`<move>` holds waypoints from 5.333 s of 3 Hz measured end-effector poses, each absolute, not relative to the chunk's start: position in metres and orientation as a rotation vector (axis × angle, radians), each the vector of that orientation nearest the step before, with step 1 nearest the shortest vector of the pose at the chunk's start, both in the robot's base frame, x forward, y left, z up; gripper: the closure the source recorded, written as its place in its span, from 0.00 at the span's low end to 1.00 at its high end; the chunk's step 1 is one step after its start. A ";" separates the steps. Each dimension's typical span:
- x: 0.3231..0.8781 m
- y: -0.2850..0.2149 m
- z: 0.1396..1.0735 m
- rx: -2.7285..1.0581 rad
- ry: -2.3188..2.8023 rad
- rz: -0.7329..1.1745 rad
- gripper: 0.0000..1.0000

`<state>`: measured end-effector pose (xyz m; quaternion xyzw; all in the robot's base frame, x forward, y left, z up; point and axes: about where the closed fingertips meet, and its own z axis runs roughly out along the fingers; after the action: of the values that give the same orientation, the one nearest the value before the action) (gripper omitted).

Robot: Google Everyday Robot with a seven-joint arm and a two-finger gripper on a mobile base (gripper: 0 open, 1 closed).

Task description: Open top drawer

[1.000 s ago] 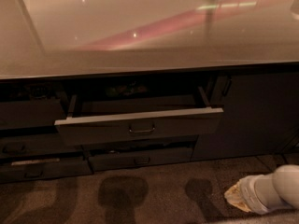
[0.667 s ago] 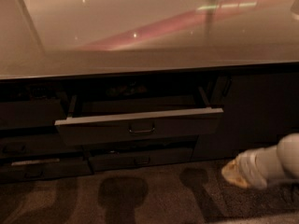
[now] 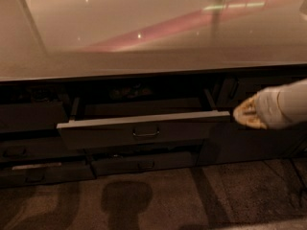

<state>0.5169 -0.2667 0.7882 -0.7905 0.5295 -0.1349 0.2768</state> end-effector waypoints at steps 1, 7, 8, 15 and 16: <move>0.527 -0.269 0.805 -2.097 1.412 -0.392 1.00; 0.597 -0.279 0.786 -1.859 1.351 0.039 1.00; 0.610 -0.266 0.780 -1.899 1.391 -0.047 1.00; 0.655 -0.220 0.684 -2.177 1.533 -0.172 1.00; 0.642 -0.213 0.668 -2.244 1.520 -0.167 1.00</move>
Offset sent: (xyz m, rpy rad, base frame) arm 0.0104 -0.0020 0.0165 0.0066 -0.0320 -0.0083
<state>0.6416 -0.2131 0.6677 -0.8076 0.5473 -0.0601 0.2115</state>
